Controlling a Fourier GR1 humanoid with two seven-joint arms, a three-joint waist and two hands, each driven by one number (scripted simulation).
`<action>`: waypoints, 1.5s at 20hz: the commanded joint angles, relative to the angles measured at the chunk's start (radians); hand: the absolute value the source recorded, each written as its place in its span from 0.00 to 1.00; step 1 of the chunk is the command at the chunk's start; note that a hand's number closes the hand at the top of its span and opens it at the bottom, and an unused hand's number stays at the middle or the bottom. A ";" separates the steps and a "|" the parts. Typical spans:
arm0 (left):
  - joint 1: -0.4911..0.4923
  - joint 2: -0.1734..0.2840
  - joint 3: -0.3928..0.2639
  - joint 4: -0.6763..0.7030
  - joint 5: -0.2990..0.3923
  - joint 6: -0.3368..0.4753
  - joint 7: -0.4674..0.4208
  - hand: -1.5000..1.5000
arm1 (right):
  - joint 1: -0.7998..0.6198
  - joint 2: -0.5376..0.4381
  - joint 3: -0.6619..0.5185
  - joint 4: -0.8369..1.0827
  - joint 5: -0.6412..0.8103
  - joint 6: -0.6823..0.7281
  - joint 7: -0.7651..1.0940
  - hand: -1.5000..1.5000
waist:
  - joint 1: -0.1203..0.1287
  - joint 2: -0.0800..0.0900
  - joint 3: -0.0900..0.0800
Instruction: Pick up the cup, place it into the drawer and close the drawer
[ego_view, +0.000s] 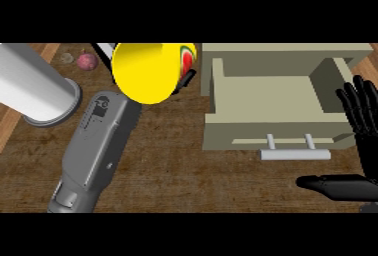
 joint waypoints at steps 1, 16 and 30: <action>-0.118 -0.017 -0.017 0.080 -0.021 0.065 0.044 1.00 | -0.015 0.016 0.025 -0.012 0.012 -0.014 0.038 0.00 | -0.006 0.003 -0.001; -0.408 -0.017 -0.275 0.391 0.261 0.335 0.124 1.00 | -0.047 0.001 -0.006 -0.009 -0.016 -0.003 0.029 0.00 | -0.029 0.005 0.000; -0.452 -0.017 -0.554 0.604 0.397 0.403 0.103 1.00 | -0.059 0.029 0.035 0.060 0.024 0.000 -0.036 0.00 | -0.076 0.018 0.001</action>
